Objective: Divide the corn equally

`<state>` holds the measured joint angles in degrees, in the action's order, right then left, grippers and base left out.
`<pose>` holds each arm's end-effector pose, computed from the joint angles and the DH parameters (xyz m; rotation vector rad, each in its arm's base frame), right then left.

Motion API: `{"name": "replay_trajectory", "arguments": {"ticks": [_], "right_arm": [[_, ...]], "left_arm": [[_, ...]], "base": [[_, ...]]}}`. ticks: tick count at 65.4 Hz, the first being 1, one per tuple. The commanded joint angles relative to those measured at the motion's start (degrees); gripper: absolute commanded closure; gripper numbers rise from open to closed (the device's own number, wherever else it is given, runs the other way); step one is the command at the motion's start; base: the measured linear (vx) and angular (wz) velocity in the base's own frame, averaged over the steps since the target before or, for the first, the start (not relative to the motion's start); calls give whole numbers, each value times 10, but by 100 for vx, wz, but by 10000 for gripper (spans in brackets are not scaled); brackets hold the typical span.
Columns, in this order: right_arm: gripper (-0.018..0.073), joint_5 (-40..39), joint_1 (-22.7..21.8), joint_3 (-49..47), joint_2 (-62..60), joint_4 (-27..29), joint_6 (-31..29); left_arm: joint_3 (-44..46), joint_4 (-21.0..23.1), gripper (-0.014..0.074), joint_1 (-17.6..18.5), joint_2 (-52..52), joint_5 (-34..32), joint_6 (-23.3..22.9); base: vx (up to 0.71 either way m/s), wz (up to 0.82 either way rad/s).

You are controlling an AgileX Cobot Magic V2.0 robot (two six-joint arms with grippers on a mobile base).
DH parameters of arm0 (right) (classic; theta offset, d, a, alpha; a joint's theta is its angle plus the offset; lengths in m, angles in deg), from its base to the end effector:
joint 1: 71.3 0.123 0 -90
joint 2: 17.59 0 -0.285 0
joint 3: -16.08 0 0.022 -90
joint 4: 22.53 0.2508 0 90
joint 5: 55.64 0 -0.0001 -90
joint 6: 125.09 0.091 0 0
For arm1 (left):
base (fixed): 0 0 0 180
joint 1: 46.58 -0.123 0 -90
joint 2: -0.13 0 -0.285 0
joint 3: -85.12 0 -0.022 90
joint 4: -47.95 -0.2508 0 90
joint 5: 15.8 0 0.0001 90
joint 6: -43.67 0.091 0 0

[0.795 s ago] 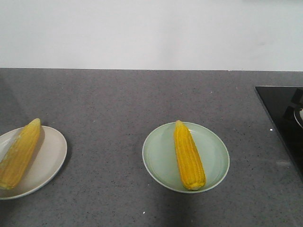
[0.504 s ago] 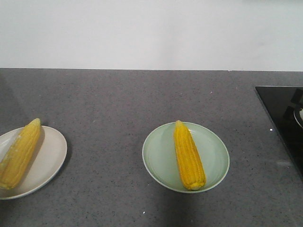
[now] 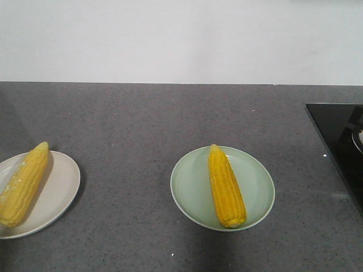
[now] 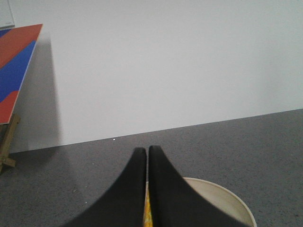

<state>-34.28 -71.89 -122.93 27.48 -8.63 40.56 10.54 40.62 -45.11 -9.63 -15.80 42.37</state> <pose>0.1342 0.0066 0.3376 -0.0733 1.8627 0.0580 0.0571 -0.0015 0.2268 0.0963 1.4692 0.0647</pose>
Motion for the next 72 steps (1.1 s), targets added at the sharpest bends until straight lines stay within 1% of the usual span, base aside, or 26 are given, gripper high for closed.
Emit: {"name": "replay_trajectory", "arguments": {"ticks": [1,10,15,72], "right_arm": [[570,-44,-4,-16,-1,0,-5],[570,-44,-4,-16,-1,0,-5],[570,-43,-4,-16,-1,0,-5],[570,-40,-4,-16,-1,0,-5]], "left_arm": [[-16,6,603,-1,14,-70,-23],[-51,9,603,-1,38,-82,-39],[-50,8,603,-1,36,-63,-48],[-50,6,603,-1,36,-64,-48]], "base": [[0,0],[0,0],[0,0],[0,0]]}}
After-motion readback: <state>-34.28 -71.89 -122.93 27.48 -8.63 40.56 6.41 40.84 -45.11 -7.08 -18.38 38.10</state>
